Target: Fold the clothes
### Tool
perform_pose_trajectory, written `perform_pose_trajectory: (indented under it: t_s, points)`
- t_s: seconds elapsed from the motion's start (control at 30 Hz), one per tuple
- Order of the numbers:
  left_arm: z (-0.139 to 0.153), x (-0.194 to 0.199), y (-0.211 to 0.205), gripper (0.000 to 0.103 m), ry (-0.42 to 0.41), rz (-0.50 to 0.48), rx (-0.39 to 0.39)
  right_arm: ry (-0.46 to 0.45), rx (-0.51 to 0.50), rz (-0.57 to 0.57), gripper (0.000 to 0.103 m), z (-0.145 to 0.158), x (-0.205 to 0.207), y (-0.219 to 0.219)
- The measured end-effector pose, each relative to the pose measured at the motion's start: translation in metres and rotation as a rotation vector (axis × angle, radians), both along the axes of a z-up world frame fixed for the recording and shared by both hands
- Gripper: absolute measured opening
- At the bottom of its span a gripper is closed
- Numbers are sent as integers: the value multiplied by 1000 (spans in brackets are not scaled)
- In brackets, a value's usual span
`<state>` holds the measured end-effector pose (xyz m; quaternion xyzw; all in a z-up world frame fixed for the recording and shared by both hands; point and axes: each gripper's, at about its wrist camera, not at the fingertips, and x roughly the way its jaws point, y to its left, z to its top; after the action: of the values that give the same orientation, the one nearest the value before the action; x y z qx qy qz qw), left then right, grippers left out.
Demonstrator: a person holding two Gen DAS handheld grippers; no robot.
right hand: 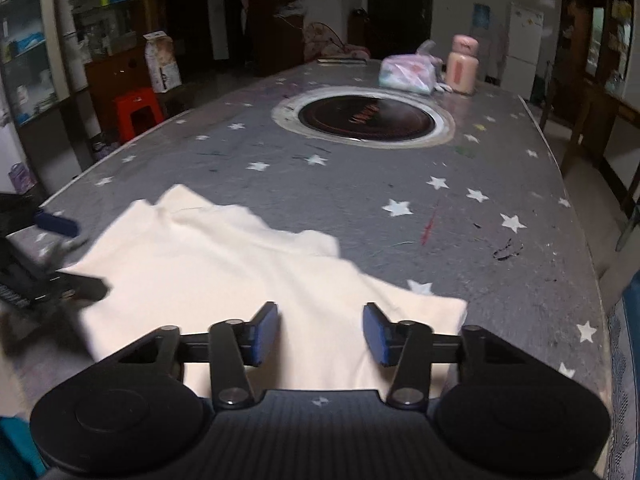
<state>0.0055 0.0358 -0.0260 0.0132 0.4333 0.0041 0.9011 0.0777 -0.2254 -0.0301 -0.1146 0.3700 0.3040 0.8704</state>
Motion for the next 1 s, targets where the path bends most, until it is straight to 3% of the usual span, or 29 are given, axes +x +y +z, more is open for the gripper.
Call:
perform_pose_trajectory:
  t_s: [0.13, 0.3, 0.47, 0.67, 1.0]
  points:
    - [3, 1, 0, 103, 8, -14, 8, 19, 9, -38, 25, -7, 18, -6]
    - [13, 11, -4, 102, -18, -36, 19, -1, 12, -23, 26, 1, 19, -1]
    - [17, 35, -6, 96, -43, -23, 11, 0, -8, -11, 26, -3, 28, 16]
    - [7, 67, -7, 89, -31, 12, 17, -7, -27, -18, 27, -4, 33, 21]
    - [-3, 81, 0, 91, -16, 49, 14, -39, -4, -28, 31, 12, 3, 4]
